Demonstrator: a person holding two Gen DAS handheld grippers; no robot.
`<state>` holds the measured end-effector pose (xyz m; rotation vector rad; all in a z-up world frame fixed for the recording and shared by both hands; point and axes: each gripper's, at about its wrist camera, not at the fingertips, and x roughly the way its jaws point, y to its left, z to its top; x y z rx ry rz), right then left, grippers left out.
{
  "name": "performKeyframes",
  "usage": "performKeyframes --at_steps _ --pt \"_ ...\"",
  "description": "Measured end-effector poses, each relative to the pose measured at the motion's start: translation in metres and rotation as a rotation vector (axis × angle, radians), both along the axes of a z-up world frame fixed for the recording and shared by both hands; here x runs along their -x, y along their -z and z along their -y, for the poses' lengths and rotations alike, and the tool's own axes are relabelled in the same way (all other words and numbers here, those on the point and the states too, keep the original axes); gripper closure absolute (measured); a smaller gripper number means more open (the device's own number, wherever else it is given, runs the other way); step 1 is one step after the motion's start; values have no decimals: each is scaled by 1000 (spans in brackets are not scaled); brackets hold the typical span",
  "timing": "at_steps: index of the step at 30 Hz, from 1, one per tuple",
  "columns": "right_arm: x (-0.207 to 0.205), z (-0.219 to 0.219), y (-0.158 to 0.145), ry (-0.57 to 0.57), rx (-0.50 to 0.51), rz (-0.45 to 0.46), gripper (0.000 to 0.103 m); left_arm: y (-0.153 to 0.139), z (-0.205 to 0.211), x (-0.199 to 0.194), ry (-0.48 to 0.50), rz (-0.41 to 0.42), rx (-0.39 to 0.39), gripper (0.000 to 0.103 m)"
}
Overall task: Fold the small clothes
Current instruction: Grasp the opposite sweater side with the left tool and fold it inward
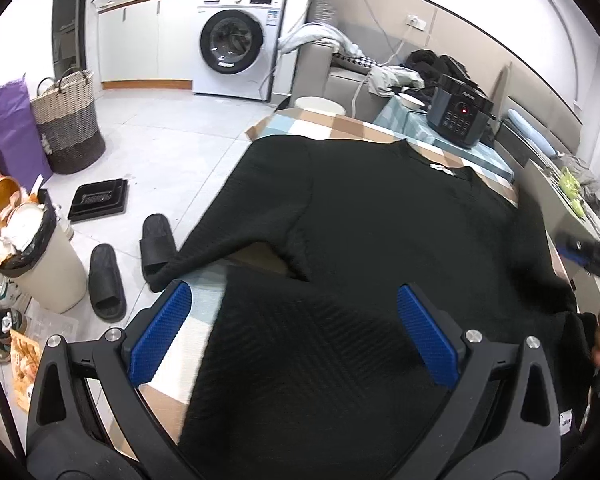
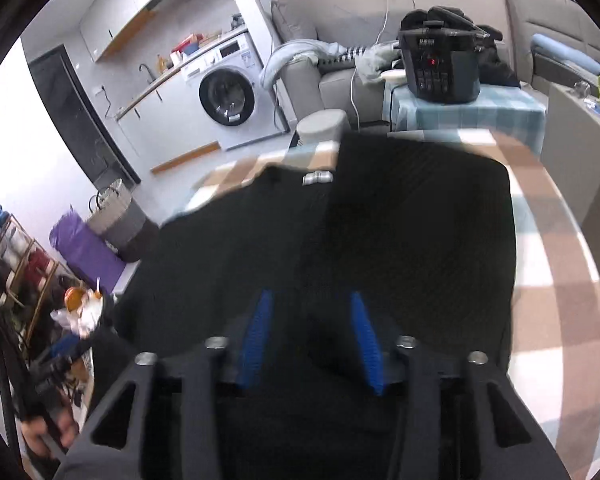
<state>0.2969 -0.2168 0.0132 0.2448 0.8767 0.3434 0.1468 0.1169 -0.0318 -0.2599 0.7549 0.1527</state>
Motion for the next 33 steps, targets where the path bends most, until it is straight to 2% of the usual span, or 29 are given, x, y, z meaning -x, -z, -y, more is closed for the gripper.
performKeyframes --at_steps 3,6,8,11,17,21,25,28,33 --pt "-1 14 10 60 58 -49 59 5 -15 3 -30 -10 17 1" --pt "-6 24 40 92 110 -197 59 11 -27 4 -54 -22 34 1" --pt "-7 27 53 91 121 -245 59 14 -33 2 -70 -24 41 1" --pt "1 34 53 108 97 -226 59 19 -48 4 -117 -41 55 1" --pt "13 43 38 146 43 -188 54 31 -92 12 -225 -34 149 1" --pt "28 42 26 153 9 -162 51 41 -129 12 -280 -18 301 3" --pt "39 40 19 150 -16 -144 51 63 -162 5 -344 -34 465 11" --pt "43 39 16 148 -8 -137 51 81 -178 -3 -370 -56 528 12" --pt "47 41 16 151 -12 -133 51 108 -184 -24 -361 -119 585 16"
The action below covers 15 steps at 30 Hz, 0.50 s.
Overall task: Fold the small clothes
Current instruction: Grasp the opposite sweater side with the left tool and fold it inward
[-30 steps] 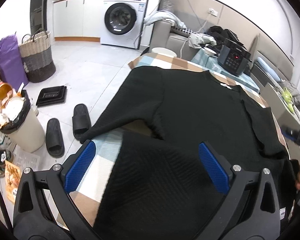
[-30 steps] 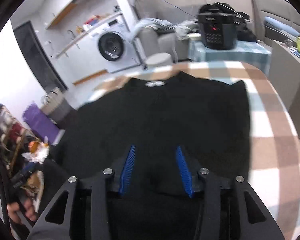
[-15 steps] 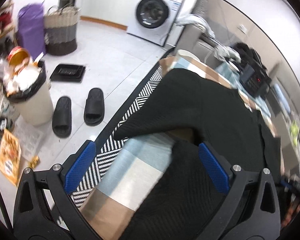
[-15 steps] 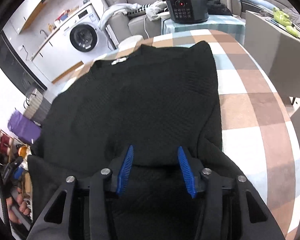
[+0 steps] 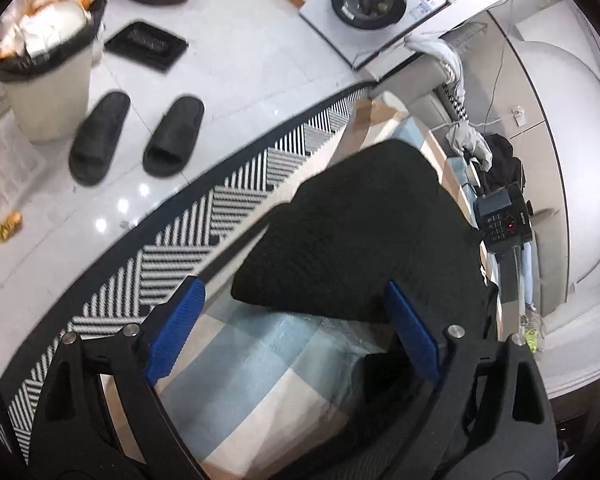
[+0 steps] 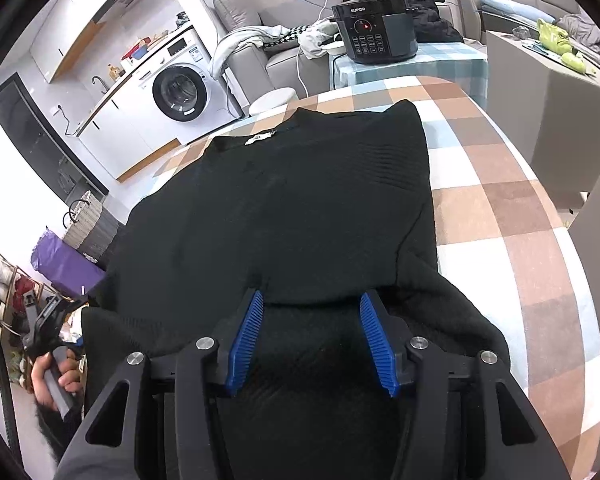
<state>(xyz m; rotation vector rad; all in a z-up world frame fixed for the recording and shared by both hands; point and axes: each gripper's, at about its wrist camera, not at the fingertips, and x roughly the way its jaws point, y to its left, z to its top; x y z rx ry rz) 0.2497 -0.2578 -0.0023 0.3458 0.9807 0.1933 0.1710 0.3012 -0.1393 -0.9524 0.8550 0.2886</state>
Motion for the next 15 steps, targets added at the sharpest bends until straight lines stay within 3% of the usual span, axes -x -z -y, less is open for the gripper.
performKeyframes --at_steps 3,6,8,9,11,15 --pt "-1 0 0 2 0 0 51 15 -1 -12 8 -18 47 25" --pt "0 1 0 5 -3 7 51 23 2 -22 11 -3 82 43" --pt "-1 2 0 10 -2 8 51 21 6 -24 -3 21 69 63" --pt "-1 3 0 13 -2 9 51 19 7 -25 -6 33 50 67" --pt "0 4 -1 19 1 12 51 8 12 -26 -7 44 -14 84" --pt "3 4 -1 23 1 13 51 -18 29 -33 21 35 -193 88"
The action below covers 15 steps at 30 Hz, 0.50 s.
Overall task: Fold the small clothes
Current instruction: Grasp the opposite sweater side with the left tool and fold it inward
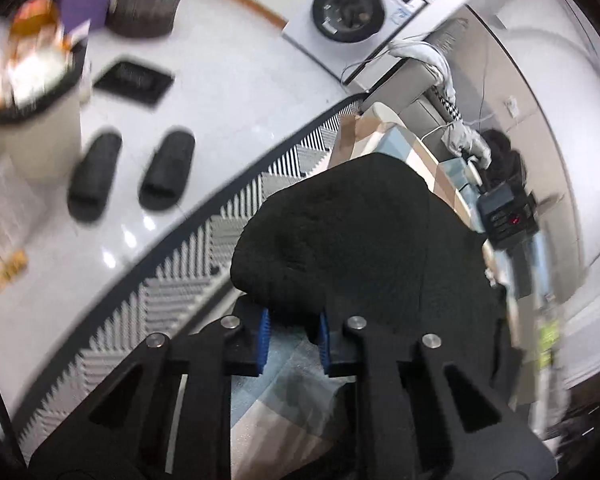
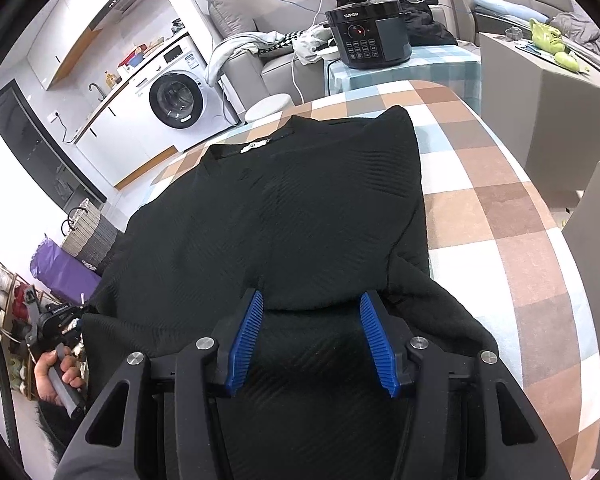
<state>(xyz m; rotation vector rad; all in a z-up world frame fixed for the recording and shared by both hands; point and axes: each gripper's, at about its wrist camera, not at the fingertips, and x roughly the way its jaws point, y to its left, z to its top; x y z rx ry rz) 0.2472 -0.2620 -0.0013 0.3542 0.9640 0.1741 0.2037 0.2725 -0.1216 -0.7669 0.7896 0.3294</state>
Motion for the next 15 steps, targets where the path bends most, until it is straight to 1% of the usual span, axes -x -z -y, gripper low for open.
performKeyframes --at_steps 4,7,11,15 --pt "5 1 -2 1 -5 8 51 -35 23 -10 27 24 -168 89" --pt "10 4 -4 6 -11 14 51 -65 42 -17 53 58 -259 90" --pt "17 11 -4 18 -24 19 51 -107 80 -35 110 109 -358 90" --pt "22 19 -3 33 -38 17 51 -144 143 -61 207 166 -435 90"
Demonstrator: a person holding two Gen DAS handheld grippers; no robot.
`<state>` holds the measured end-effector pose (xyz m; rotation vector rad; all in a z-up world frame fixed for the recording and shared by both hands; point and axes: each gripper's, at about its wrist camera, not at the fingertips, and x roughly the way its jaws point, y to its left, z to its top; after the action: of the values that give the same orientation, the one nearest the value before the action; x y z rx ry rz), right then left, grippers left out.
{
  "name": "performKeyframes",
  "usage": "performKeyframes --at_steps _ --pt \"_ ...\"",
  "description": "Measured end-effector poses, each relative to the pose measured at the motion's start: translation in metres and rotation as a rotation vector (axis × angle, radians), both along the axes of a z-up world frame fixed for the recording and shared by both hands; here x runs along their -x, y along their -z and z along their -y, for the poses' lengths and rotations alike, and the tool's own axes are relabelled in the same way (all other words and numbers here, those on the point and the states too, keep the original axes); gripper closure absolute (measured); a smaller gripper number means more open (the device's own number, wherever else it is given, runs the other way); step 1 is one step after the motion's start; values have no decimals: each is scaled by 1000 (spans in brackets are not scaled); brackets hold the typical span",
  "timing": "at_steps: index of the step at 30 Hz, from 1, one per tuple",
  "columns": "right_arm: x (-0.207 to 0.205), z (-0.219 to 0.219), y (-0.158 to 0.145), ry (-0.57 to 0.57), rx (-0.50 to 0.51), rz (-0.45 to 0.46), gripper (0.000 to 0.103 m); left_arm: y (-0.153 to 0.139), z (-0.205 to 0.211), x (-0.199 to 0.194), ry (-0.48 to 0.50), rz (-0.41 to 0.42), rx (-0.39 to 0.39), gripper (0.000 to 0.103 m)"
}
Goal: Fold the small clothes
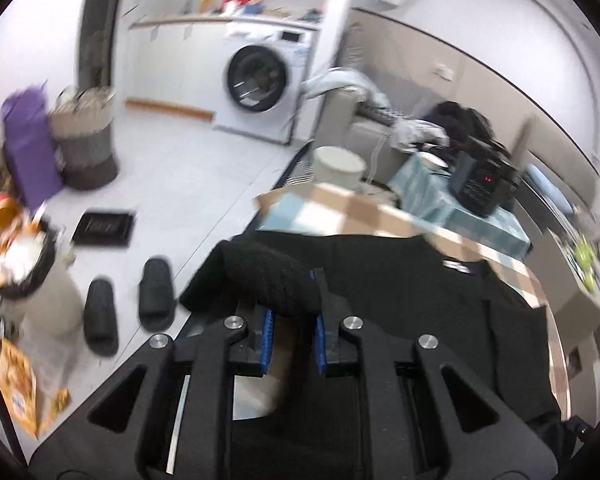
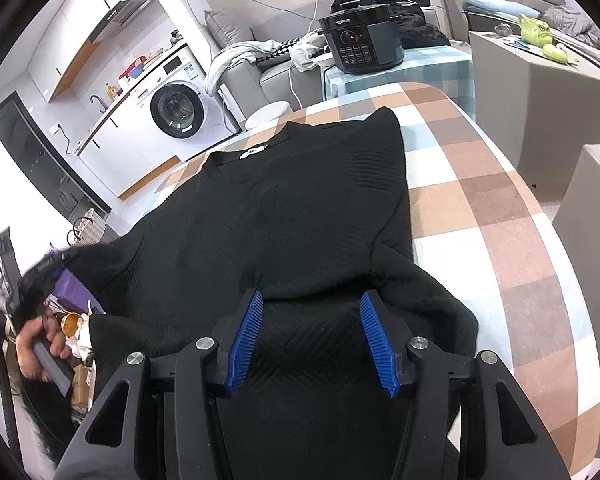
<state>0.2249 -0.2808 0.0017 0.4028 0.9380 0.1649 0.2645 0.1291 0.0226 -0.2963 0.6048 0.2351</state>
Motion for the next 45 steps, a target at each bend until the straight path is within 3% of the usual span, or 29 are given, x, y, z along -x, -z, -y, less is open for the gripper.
performKeyframes --at_steps 5,10,12,14,15,18,25,30,33,38,42,45 --pt "3 7 3 12 -6 -10 51 -20 101 -24 196 22 -57 90" --pt "2 8 8 13 -12 -24 51 2 202 -44 451 -83 -57 87" --pt "2 6 10 7 -21 -29 51 19 227 -47 504 -160 -64 72" --pt "2 5 11 1 -23 -27 51 28 237 -41 520 -170 -57 52" --pt "2 4 11 -2 -26 -26 51 29 242 -38 527 -171 -54 49" --pt "1 3 11 -8 -31 -25 51 30 247 -34 530 -180 -68 46" --pt "3 1 11 -6 -36 -24 51 52 195 -14 499 -198 -49 39" --pt "2 2 11 -4 -37 -24 50 54 181 -10 476 -208 -40 31" --pt "2 1 10 -6 -40 -20 50 53 169 -7 439 -205 -35 23" --pt "-1 -2 11 -14 -35 -22 48 58 145 -15 364 -224 -15 22" --pt "-6 -3 11 -6 -18 -20 48 71 120 -26 276 -255 33 21" --pt "-11 -7 12 0 7 -16 47 84 95 -35 212 -268 114 22"
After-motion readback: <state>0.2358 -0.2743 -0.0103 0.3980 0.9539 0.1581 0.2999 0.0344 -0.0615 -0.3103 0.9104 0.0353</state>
